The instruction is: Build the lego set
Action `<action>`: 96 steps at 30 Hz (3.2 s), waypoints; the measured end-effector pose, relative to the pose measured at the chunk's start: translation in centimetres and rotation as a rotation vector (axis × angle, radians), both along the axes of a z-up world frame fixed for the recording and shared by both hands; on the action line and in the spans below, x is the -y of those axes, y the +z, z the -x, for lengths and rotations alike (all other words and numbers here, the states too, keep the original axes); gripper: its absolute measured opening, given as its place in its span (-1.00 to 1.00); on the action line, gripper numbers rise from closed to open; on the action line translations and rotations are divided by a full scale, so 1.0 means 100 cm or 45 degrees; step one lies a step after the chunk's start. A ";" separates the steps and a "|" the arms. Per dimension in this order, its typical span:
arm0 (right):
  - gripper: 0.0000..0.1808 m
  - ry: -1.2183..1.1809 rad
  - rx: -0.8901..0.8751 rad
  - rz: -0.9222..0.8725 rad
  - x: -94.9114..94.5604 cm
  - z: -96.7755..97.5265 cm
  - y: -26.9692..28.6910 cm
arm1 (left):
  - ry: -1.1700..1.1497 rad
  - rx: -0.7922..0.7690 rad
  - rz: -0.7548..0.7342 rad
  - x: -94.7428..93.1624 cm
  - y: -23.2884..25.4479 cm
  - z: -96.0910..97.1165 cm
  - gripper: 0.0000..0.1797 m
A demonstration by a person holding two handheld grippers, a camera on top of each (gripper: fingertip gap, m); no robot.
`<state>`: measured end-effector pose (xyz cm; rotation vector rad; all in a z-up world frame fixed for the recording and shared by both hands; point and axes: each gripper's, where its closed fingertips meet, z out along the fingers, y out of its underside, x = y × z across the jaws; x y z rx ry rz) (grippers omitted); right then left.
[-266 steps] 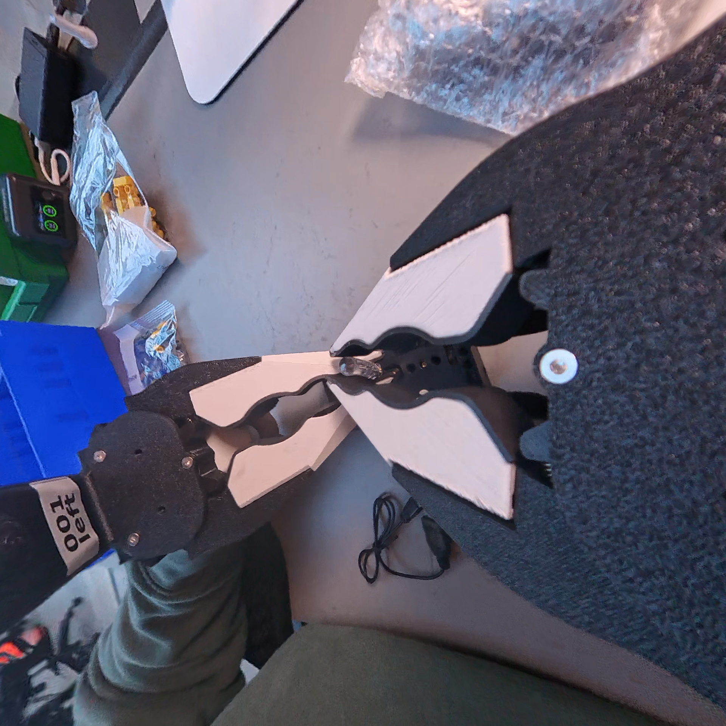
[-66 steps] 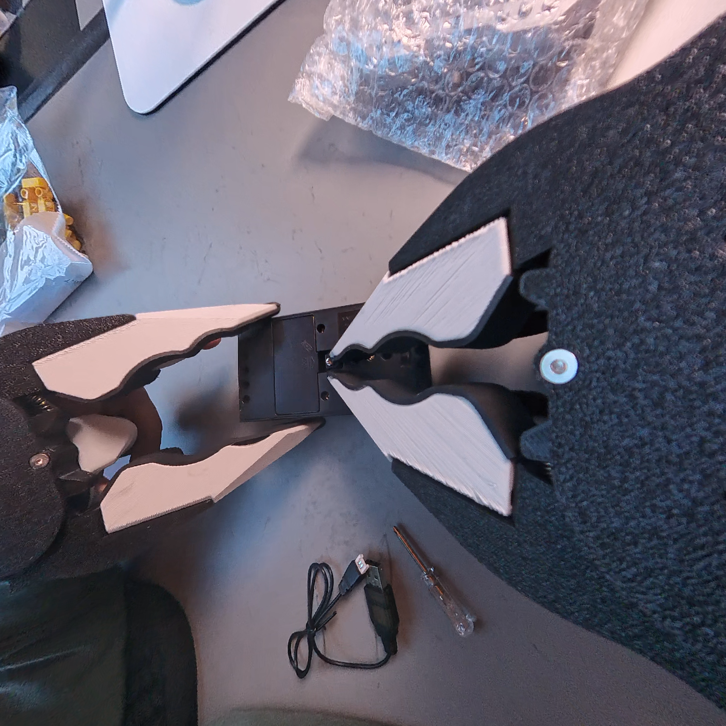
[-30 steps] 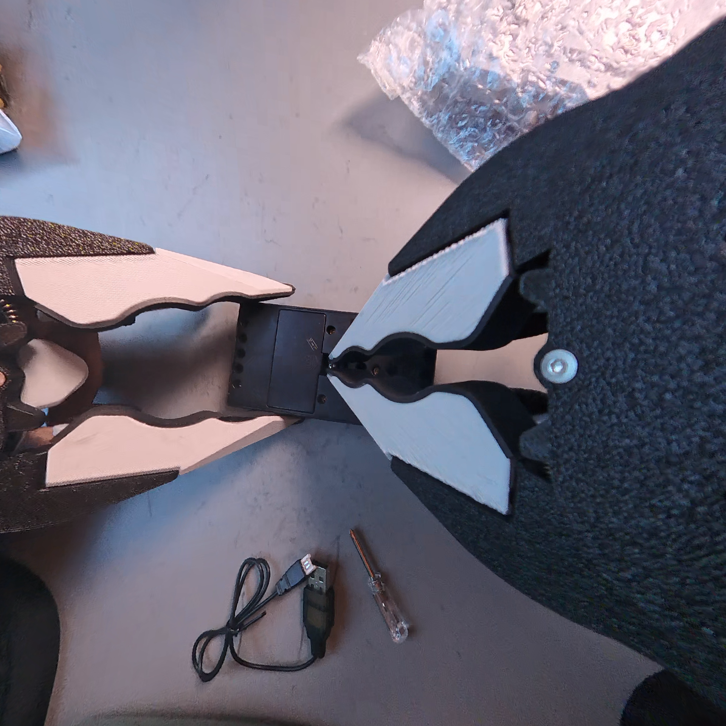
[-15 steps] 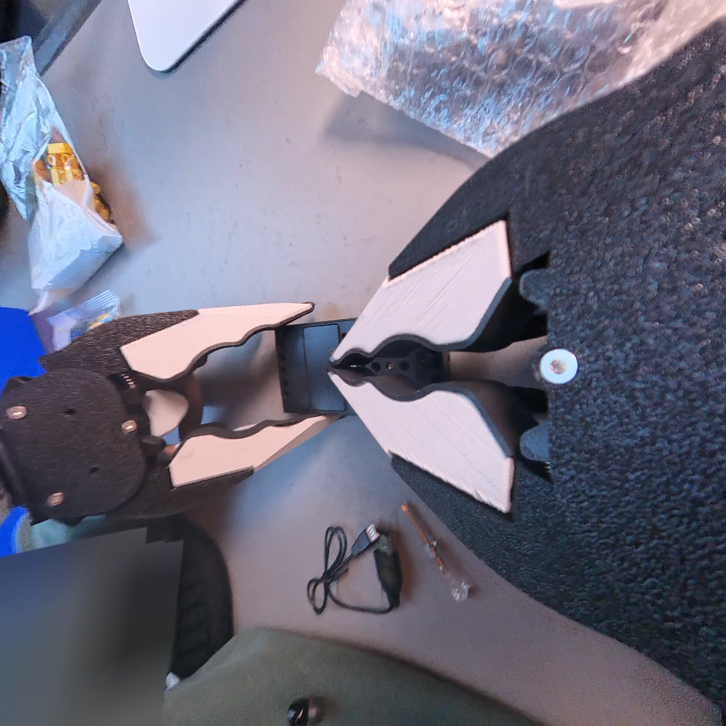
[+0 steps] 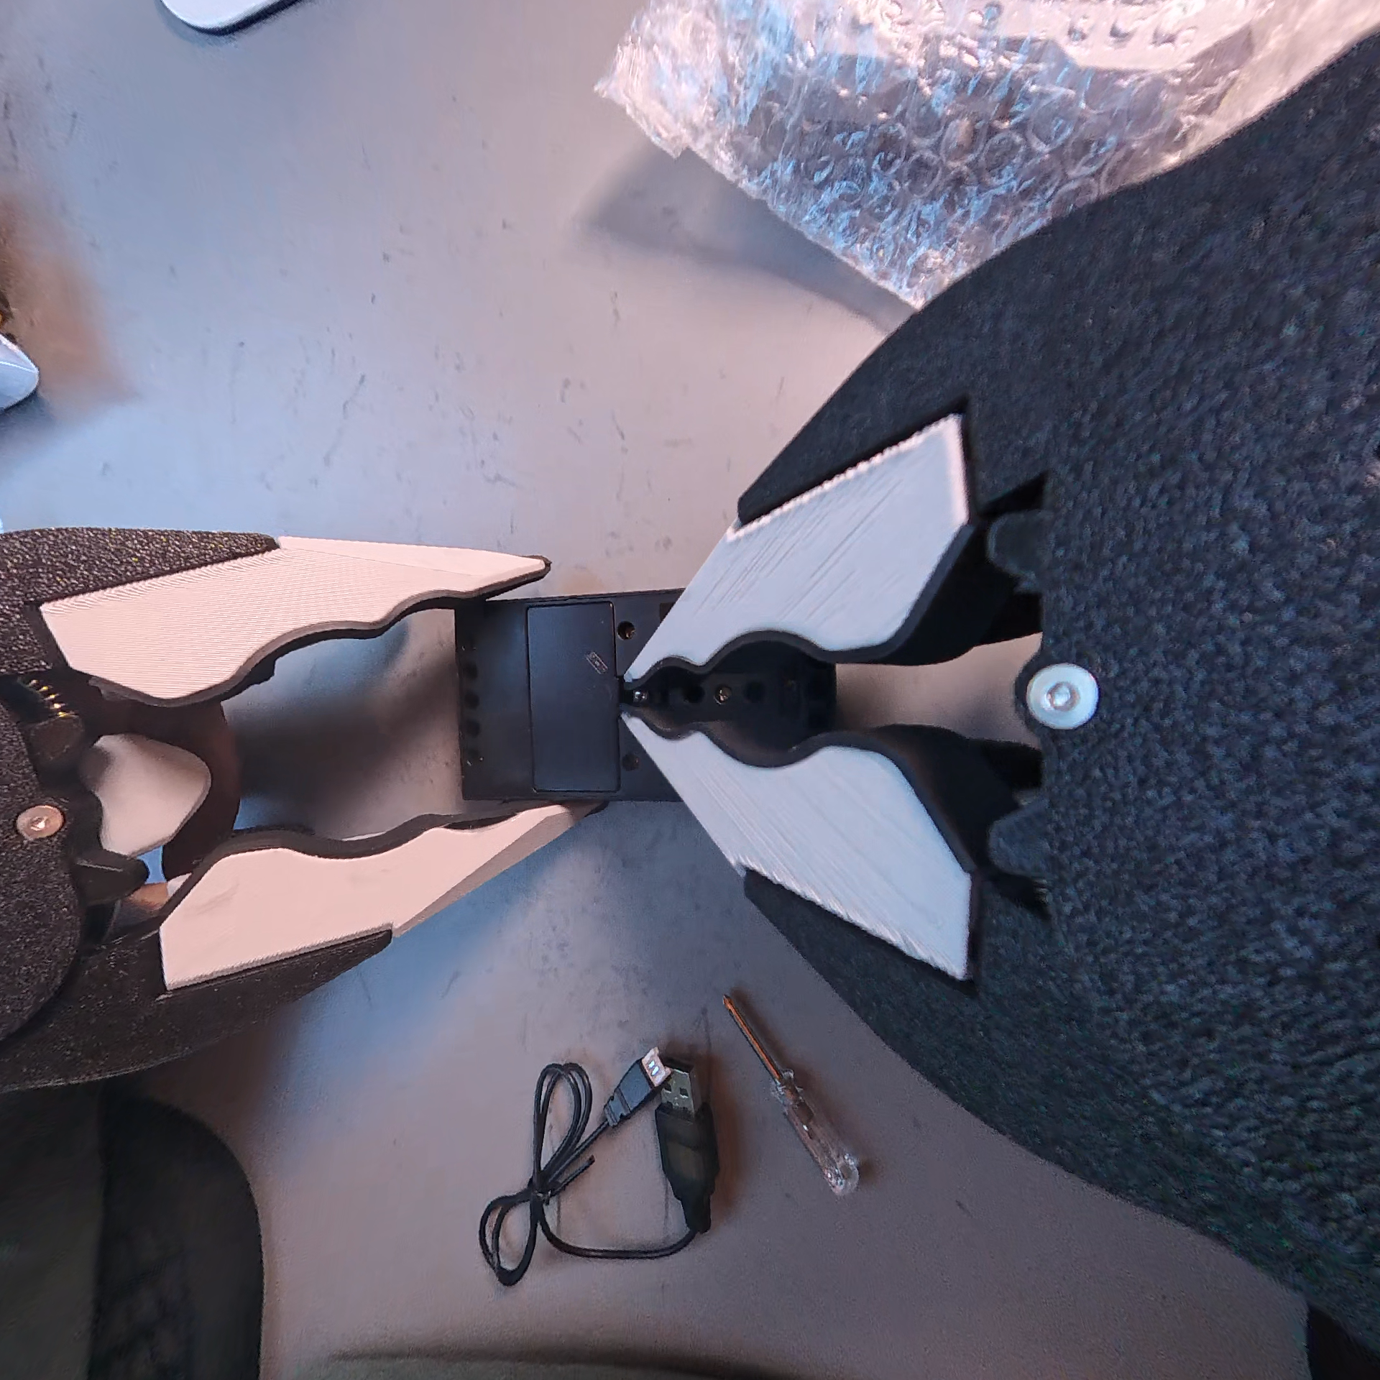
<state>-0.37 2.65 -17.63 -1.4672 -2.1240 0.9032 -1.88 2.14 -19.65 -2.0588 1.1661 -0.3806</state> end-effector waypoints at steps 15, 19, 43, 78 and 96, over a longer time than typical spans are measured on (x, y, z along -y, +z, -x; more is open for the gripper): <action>-1.00 -0.076 -0.141 -0.082 -0.004 -0.001 0.011 | 0.009 0.001 0.003 0.000 0.000 0.001 -0.27; -1.00 -0.069 -0.109 -0.079 -0.002 0.001 0.003 | 0.012 0.001 0.003 0.000 0.000 0.001 -0.27; -1.00 -0.082 -0.059 -0.313 -0.014 0.001 0.000 | 0.043 0.025 0.026 -0.001 0.000 0.003 -0.28; -0.27 -0.002 -0.555 -1.065 -0.035 -0.012 0.025 | 0.058 0.324 -0.338 -0.007 0.060 0.013 -0.17; -0.30 0.166 -0.855 -1.370 0.010 -0.001 0.051 | -0.141 0.364 -0.302 0.007 0.066 0.014 -0.66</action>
